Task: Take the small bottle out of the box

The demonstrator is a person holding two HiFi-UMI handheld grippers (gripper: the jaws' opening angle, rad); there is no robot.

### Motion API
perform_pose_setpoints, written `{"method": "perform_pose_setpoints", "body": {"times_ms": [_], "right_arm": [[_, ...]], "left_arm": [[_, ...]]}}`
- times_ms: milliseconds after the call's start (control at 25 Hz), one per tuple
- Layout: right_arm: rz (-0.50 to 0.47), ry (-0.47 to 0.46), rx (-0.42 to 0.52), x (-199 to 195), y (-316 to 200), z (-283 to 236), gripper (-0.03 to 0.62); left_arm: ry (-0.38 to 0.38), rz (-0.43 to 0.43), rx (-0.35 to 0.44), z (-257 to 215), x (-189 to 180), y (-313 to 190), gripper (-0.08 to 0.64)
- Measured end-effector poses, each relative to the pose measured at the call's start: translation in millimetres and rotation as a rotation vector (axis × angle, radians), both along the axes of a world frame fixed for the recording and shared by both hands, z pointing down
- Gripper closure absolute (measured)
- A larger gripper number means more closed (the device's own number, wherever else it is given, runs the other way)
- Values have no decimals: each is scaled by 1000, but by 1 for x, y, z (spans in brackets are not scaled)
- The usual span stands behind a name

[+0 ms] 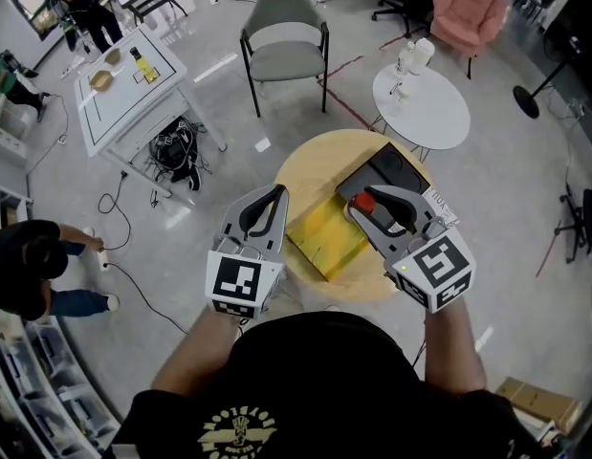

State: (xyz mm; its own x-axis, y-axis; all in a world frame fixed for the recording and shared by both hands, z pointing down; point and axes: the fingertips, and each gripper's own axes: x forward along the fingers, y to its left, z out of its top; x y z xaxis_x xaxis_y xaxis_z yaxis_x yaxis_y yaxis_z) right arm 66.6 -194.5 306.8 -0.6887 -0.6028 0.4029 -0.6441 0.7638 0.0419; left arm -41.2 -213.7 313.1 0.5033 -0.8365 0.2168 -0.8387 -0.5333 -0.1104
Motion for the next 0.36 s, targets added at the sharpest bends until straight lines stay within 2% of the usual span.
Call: {"method": "perform_pose_setpoints", "body": {"times_ms": [360], "right_arm": [[-5, 10, -5, -1, 0, 2, 445]], "left_arm": [[-5, -10, 4, -4, -4, 3, 546]]}}
